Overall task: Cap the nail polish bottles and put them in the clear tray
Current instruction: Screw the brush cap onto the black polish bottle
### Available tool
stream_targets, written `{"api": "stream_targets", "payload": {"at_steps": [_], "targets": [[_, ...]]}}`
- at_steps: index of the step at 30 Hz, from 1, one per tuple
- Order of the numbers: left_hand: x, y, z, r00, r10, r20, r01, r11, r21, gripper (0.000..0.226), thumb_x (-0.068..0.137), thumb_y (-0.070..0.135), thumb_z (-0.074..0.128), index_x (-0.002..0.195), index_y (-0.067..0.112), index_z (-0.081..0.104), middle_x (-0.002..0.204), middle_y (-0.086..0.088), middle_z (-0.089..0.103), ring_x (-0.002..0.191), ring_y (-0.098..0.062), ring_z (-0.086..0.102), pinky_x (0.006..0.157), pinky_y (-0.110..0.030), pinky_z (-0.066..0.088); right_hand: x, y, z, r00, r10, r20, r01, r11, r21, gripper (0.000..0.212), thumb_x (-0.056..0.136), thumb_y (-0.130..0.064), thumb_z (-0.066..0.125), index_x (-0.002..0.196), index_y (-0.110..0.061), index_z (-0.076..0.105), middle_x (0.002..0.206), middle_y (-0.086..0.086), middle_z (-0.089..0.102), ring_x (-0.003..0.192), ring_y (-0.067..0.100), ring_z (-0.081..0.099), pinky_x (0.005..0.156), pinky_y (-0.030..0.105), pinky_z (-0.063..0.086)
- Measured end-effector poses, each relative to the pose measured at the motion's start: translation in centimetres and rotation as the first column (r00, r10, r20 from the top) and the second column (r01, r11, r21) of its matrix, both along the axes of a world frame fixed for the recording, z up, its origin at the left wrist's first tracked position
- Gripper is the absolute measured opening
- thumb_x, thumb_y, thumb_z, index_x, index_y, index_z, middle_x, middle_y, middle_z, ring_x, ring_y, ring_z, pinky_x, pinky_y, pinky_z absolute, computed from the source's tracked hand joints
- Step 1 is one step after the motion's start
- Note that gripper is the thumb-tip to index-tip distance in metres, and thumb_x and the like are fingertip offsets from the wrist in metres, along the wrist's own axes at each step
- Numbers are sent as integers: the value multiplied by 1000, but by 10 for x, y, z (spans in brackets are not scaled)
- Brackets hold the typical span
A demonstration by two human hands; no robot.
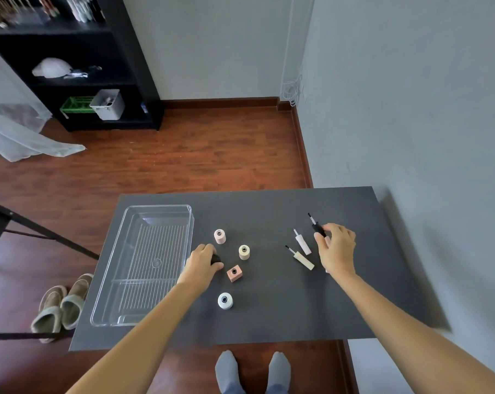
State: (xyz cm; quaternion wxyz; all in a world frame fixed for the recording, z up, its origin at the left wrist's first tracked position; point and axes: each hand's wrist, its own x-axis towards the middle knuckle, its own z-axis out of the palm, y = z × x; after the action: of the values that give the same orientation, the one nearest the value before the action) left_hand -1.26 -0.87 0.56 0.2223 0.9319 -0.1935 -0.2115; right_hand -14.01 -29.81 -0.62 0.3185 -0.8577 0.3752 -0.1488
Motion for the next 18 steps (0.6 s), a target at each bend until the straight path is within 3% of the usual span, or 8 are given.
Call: {"api": "stream_targets", "payload": {"at_steps": [2,6,10,12,14,18], "targets": [[0,-1,9,1000,-16,5,16,996,-87,25,83,19,73,100,7,60,101,-7,59,92,-25,58,82,-33,48,-2,5,9,998,3,65,-5,999,41,10,90,-15,64,99,-11,65,98,-5,61,108,26,43,90,47,47],[-3,-9,36,999,36,0,-34,949,-313,20,70,22,79,82,25,63,71,13,62,64,-1,55,63,-9,40,0,16,32,989,19,148,-38,991,126,10,91,-18,62,100,-17,65,98,-10,60,106,17,42,87,43,52],[-4,-22,57,993,63,-99,-104,865,-490,17,74,29,80,79,31,65,72,14,67,64,-2,57,66,-13,46,8,25,63,976,56,212,-98,977,191,6,89,-18,66,94,-17,66,89,-11,70,93,16,66,78,24,49],[-2,-30,68,988,54,-143,-124,828,-546,14,78,32,79,81,29,65,73,11,67,65,-6,56,67,-22,47,12,29,81,963,86,255,-140,970,199,6,85,-18,71,90,-17,69,83,-12,73,82,2,69,70,13,47],[0,-39,78,990,40,-137,-110,822,-558,14,83,37,74,82,28,63,69,13,63,61,-4,53,64,-20,44,16,31,100,946,115,303,-183,961,206,4,82,-20,74,86,-21,71,76,-15,73,73,-3,67,65,5,45],[2,-53,96,994,19,-110,-76,841,-536,24,92,44,59,84,21,53,62,13,46,52,-2,42,56,-17,38,28,34,139,881,109,461,-273,912,307,4,82,-23,73,83,-27,73,57,-10,61,53,8,52,56,15,44]]}}
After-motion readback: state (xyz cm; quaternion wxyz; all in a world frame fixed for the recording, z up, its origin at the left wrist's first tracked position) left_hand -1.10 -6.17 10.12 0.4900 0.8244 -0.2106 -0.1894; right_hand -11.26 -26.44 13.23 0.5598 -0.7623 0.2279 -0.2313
